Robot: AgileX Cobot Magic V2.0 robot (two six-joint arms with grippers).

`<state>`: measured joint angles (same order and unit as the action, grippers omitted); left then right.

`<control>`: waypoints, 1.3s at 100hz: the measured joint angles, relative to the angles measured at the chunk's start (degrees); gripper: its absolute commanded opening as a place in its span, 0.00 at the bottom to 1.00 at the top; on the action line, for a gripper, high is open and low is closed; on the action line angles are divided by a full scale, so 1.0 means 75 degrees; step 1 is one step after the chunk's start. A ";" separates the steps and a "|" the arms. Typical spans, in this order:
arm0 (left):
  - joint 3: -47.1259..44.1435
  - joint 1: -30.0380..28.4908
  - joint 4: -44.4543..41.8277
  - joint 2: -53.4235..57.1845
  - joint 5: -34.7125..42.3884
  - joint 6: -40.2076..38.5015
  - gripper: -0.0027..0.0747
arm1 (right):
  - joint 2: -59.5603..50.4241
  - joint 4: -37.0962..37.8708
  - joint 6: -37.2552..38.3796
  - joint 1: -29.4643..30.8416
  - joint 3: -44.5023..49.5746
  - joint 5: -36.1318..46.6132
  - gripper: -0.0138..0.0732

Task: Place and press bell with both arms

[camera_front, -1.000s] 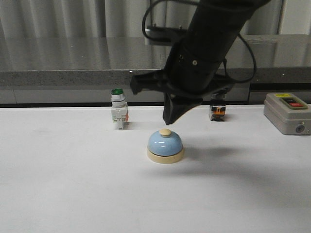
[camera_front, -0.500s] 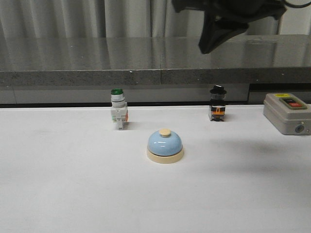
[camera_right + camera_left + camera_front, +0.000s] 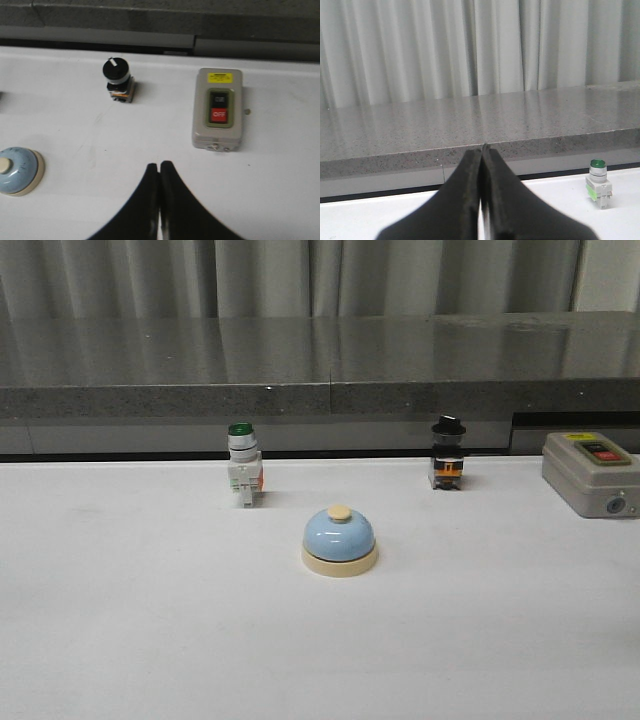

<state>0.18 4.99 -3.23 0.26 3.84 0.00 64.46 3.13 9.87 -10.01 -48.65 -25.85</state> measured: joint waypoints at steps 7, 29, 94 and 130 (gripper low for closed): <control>0.0000 0.0000 0.0000 0.0000 0.0000 0.0000 0.01 | -0.0534 0.0018 0.0000 0.0242 0.0370 0.0126 0.08; 0.0000 0.0000 0.0000 0.0000 0.0000 0.0000 0.01 | -0.2346 0.0033 0.0000 0.0616 0.1478 0.0483 0.08; 0.0000 0.0000 0.0000 0.0000 0.0000 0.0000 0.01 | -0.5502 0.0046 0.0000 0.0632 0.2516 -0.0032 0.08; 0.0000 0.0000 0.0000 0.0000 0.0000 0.0000 0.01 | -0.5502 0.0046 0.0000 0.0632 0.2531 -0.0093 0.08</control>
<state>0.18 4.99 -3.23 0.26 3.84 0.00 23.20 3.47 9.87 -5.27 -29.67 -26.55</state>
